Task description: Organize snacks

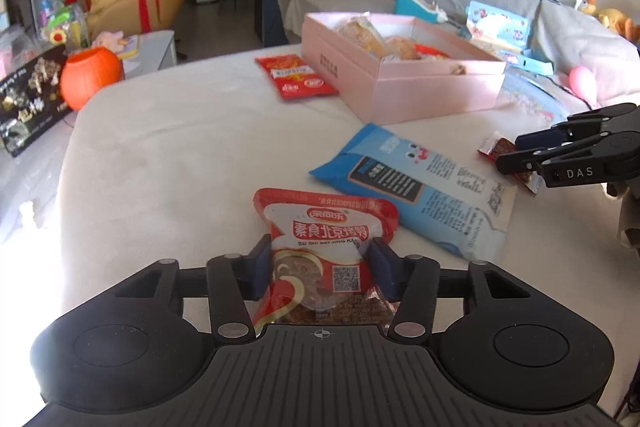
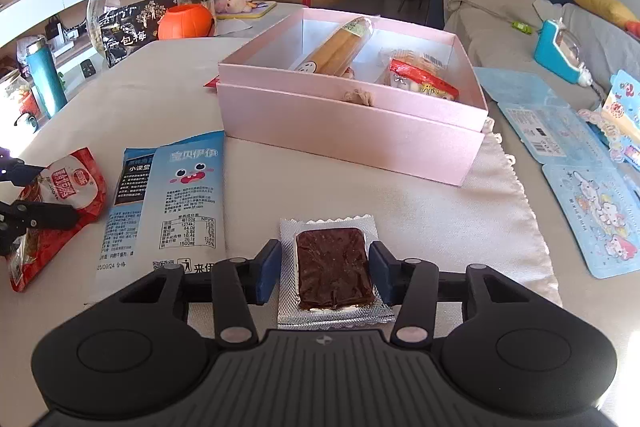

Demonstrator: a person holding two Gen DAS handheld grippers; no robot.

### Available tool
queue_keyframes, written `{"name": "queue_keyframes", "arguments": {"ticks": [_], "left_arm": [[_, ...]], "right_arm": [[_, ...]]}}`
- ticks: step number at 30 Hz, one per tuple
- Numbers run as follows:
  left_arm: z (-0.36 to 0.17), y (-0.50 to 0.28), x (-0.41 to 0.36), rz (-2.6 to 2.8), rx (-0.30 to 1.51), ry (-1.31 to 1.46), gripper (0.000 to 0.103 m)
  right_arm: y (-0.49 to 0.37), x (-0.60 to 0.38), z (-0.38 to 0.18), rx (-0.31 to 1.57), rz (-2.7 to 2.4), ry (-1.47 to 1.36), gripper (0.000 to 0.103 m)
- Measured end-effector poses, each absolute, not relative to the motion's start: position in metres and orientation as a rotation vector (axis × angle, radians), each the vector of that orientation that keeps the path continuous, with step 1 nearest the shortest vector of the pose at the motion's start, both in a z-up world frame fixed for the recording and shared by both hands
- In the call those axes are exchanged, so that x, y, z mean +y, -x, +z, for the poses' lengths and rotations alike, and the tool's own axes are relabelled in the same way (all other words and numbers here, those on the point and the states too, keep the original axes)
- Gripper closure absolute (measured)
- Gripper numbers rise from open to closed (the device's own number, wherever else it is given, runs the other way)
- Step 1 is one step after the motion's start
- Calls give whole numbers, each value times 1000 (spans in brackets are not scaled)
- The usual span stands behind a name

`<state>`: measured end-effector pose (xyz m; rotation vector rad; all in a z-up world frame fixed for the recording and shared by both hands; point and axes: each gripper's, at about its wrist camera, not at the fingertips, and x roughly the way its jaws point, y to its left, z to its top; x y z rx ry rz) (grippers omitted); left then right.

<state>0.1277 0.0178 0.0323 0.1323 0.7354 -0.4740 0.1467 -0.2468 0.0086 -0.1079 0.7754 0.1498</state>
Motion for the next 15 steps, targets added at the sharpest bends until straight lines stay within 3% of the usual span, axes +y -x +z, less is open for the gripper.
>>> {"name": "queue_keyframes", "arguments": {"ticks": [9,15], "left_arm": [[91,-91,10,-513,569,-163,56],[66,-94,-6,-513,668,-229,54]], "right_arm": [[-110,-258,61,639,169,101,60],[-101,-259,59,636,170,87,59]]}}
